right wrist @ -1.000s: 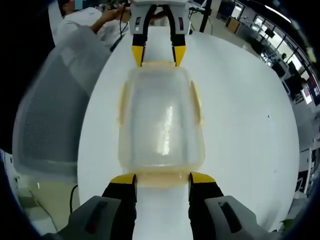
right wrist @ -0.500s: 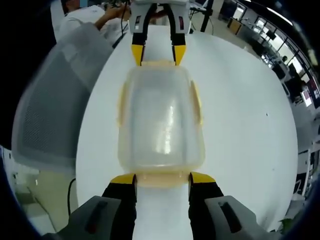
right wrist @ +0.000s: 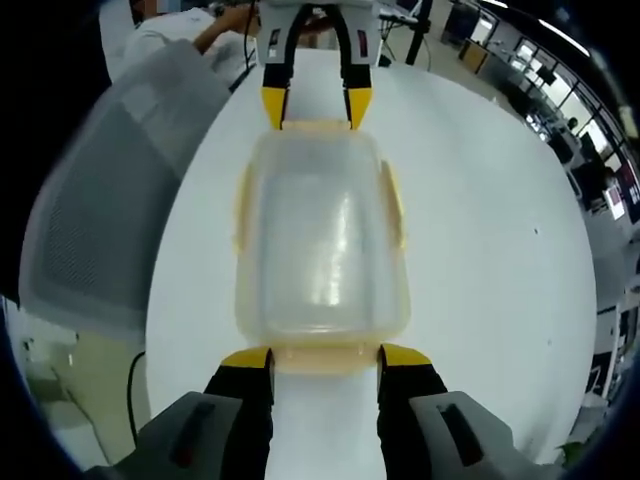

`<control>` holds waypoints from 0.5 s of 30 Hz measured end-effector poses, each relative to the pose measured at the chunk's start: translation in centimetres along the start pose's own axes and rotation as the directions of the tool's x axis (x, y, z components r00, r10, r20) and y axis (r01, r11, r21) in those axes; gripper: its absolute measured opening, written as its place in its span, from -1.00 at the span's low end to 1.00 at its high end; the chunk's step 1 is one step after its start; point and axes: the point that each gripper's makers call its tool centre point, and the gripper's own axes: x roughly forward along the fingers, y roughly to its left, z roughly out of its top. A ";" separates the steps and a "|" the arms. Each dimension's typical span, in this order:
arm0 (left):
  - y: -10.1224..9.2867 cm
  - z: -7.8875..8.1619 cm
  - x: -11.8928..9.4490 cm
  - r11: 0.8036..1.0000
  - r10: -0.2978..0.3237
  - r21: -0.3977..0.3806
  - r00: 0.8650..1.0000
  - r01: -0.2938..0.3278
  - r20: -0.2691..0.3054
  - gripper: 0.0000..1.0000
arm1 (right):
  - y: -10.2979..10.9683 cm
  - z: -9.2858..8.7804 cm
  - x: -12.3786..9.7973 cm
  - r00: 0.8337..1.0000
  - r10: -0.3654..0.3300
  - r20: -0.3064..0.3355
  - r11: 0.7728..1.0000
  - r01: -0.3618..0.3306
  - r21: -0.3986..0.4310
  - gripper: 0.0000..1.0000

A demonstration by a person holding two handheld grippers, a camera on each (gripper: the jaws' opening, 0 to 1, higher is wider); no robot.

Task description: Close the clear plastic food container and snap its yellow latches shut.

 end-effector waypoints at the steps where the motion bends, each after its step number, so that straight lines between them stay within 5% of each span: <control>1: 0.0 -0.1 0.1 1.000 0.001 -0.002 1.000 -0.001 -0.003 -0.23 | 0.0 0.0 0.0 1.000 0.002 0.006 1.000 -0.002 0.001 -0.21; 15: -0.2 -0.2 0.8 1.000 -0.011 -0.008 1.000 0.010 -0.022 -0.23 | 0.4 -0.3 0.3 0.999 0.017 0.048 1.000 -0.017 0.011 -0.21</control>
